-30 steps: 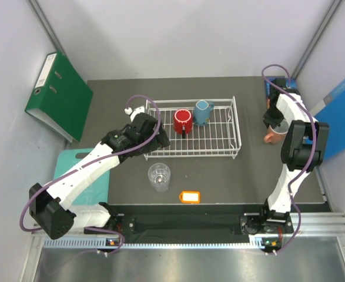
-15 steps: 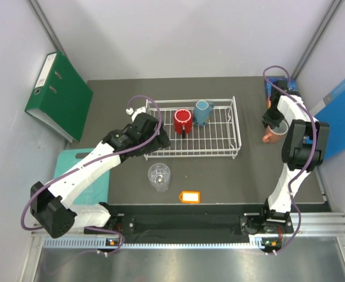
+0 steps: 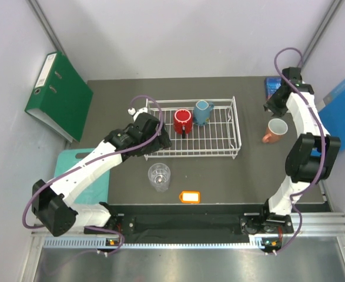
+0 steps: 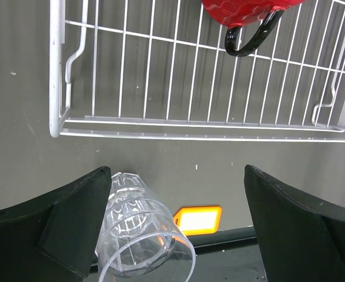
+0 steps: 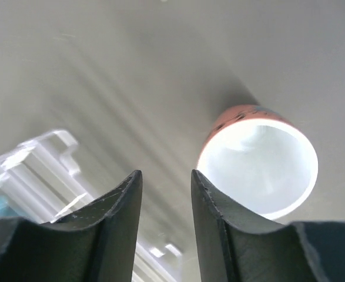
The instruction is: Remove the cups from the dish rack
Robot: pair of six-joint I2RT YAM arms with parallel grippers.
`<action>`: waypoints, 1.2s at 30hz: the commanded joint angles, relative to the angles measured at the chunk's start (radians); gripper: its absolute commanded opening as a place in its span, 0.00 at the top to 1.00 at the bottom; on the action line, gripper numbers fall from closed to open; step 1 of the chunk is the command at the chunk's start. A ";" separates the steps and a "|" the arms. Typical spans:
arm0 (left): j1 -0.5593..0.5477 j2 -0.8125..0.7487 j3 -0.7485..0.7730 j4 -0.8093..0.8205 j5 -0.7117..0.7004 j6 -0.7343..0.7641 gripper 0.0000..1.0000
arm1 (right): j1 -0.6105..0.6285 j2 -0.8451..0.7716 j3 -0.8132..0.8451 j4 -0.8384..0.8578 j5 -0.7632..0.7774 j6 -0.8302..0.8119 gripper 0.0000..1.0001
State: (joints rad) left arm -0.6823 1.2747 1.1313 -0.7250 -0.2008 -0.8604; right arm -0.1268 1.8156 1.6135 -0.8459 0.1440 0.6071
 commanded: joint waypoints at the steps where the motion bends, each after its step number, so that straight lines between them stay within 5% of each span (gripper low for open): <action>1: 0.000 0.006 0.050 0.055 -0.008 0.038 0.01 | 0.003 -0.200 0.033 0.037 -0.063 0.033 0.60; 8: 0.000 0.130 0.192 0.022 -0.031 0.112 0.01 | 0.150 -0.415 -0.033 0.065 -0.046 -0.027 0.59; 16: 0.000 0.339 0.360 0.090 -0.071 0.196 0.01 | 0.292 -0.766 -0.313 0.324 -0.178 -0.001 0.55; 30: 0.000 0.716 0.706 0.038 -0.176 0.267 0.01 | 0.349 -0.980 -0.460 0.265 -0.259 -0.073 0.53; 36: -0.002 0.752 0.719 0.048 -0.135 0.238 0.01 | 0.360 -1.006 -0.478 0.238 -0.242 -0.089 0.52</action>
State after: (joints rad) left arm -0.6823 2.0193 1.8145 -0.6811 -0.3386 -0.6037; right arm 0.2142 0.8345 1.1511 -0.6006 -0.0994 0.5480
